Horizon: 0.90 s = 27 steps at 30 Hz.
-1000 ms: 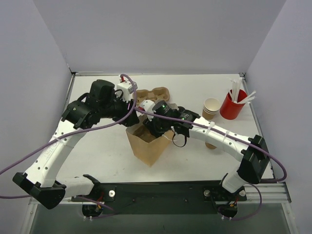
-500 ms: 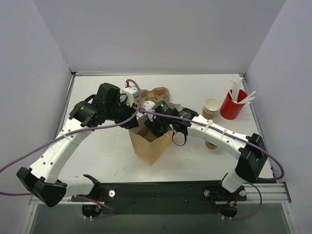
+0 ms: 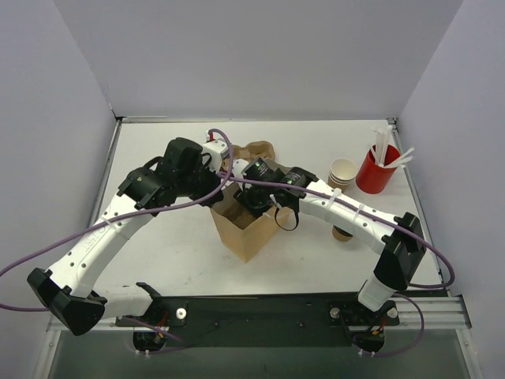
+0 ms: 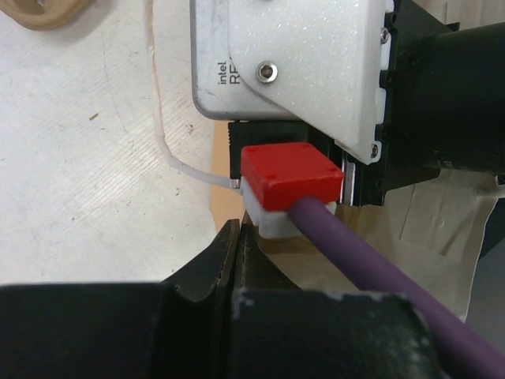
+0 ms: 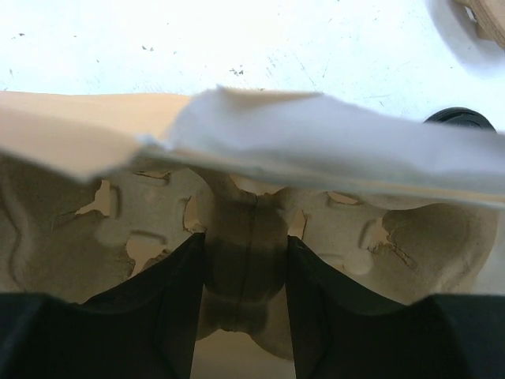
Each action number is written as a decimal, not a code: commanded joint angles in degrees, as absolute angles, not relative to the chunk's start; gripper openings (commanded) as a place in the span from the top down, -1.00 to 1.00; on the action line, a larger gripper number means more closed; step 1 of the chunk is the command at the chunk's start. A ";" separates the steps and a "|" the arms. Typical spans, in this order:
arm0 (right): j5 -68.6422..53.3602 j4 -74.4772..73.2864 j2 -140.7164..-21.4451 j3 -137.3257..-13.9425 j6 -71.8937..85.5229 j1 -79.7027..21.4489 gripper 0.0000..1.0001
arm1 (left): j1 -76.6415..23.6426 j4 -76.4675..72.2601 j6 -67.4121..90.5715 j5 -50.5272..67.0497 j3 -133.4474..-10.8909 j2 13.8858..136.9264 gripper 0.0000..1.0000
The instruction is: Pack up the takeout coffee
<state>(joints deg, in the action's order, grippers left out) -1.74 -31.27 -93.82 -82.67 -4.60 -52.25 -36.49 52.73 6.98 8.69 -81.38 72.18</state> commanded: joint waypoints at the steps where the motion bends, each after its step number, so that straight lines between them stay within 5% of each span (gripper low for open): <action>1: 1.32 -33.75 -97.29 -86.30 -4.31 -53.88 0.24 | -40.69 46.85 4.92 11.43 -80.86 70.49 1.00; 17: 2.46 -34.54 -97.74 -89.47 -3.34 -54.32 -0.27 | -41.31 44.56 7.64 9.05 -78.66 70.75 1.00; 21: 1.15 -34.63 -96.95 -92.28 -2.02 -54.32 -0.54 | -41.31 44.38 8.78 8.61 -78.22 70.58 1.00; 27: 0.53 -36.30 -97.91 -97.99 -0.09 -54.23 -0.64 | -41.31 43.42 11.77 8.09 -77.35 70.23 1.00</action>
